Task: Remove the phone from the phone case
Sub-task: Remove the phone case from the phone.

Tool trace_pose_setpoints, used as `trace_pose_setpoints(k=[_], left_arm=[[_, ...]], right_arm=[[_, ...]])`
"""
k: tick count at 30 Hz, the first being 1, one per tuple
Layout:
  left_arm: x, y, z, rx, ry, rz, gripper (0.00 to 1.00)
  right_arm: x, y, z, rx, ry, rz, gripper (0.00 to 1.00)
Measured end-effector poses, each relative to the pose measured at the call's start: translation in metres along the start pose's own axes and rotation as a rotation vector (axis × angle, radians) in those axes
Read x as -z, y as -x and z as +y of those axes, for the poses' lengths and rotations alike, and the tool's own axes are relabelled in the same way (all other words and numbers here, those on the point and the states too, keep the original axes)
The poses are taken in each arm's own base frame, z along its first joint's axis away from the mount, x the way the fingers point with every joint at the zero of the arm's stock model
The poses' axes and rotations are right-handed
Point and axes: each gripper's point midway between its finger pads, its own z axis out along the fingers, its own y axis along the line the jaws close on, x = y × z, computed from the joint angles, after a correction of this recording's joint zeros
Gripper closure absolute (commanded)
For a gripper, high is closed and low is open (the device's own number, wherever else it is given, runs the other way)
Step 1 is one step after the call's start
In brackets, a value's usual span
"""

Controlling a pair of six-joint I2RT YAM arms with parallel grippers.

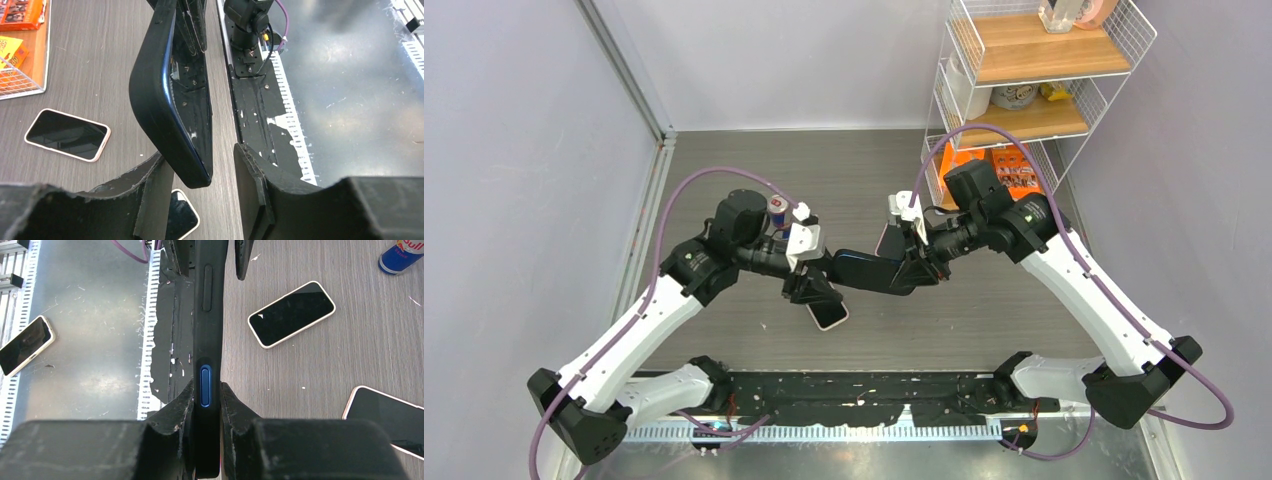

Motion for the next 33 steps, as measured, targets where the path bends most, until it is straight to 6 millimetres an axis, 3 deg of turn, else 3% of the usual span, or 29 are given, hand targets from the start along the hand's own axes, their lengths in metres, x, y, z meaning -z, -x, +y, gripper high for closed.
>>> trace_pose_setpoints(k=[6,13,23,33], left_arm=[[-0.005,-0.002,0.001,0.029,-0.004,-0.019,0.64],[-0.006,-0.008,-0.001,0.055,-0.013,-0.013,1.00],[-0.009,-0.011,0.000,0.048,-0.021,0.002,1.00],[-0.006,-0.015,0.000,-0.136,-0.071,0.109,1.00]], right_arm=[[0.000,0.000,0.000,0.000,0.001,-0.001,0.95],[0.000,0.001,-0.002,0.016,-0.005,-0.001,0.95],[0.000,-0.002,-0.003,0.021,-0.011,0.008,0.95],[-0.004,-0.005,-0.003,0.045,0.013,0.000,0.95]])
